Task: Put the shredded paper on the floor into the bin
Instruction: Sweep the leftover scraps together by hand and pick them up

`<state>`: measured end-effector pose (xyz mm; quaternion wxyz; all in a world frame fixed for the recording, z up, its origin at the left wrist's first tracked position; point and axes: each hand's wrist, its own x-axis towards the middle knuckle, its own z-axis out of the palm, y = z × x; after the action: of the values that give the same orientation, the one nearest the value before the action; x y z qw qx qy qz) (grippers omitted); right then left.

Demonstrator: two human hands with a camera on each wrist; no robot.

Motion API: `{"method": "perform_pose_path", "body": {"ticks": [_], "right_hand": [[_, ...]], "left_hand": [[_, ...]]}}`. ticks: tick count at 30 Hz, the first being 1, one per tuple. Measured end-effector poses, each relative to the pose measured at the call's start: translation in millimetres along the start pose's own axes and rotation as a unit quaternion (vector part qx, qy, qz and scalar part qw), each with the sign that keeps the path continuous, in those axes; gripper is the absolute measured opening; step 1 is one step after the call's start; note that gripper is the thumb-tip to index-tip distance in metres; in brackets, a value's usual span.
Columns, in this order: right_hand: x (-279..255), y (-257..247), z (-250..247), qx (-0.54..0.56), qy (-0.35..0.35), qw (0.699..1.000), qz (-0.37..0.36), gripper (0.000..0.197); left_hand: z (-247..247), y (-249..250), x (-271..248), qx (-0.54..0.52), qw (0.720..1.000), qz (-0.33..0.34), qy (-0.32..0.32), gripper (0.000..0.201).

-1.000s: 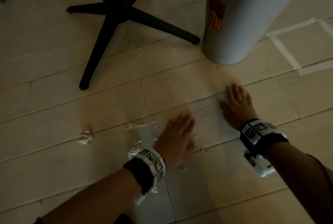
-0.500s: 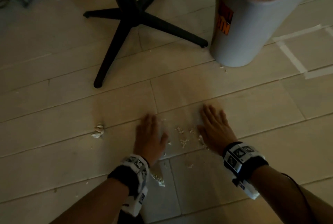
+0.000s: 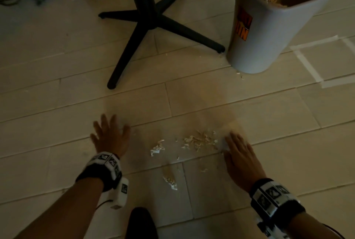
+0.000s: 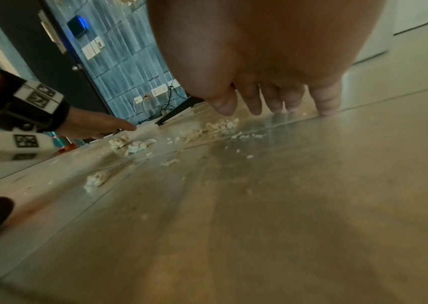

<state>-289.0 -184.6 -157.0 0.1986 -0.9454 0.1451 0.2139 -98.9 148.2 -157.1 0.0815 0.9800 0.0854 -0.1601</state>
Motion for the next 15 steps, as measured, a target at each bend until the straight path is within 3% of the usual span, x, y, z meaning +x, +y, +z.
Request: {"method": "perform_pose_path", "body": {"ticks": [3, 6, 8, 11, 13, 15], "right_hand": [[-11, -5, 16, -0.021, -0.013, 0.999, -0.043, 0.073], [-17, -18, 33, -0.031, -0.018, 0.994, -0.099, 0.075], [-20, -27, 36, -0.026, -0.033, 0.992, -0.115, 0.071], [-22, -34, 26, 0.034, -0.026, 0.993, -0.108, 0.059], [-21, -29, 15, 0.055, -0.009, 0.995, -0.085, 0.062], [-19, -19, 5, 0.052, 0.026, 0.997, -0.053, 0.062]], "left_hand": [[22, -14, 2, -0.056, 0.998, 0.014, -0.019, 0.067], [47, 13, -28, -0.066, 0.989, 0.131, 0.007, 0.058], [59, 41, -62, -0.078, 0.972, 0.221, -0.008, 0.062], [71, 71, -99, -0.061, 0.948, 0.309, -0.054, 0.070], [63, 75, -100, -0.104, 0.934, 0.331, -0.083, 0.067], [48, 67, -93, -0.142, 0.933, 0.326, -0.050, 0.064]]}}
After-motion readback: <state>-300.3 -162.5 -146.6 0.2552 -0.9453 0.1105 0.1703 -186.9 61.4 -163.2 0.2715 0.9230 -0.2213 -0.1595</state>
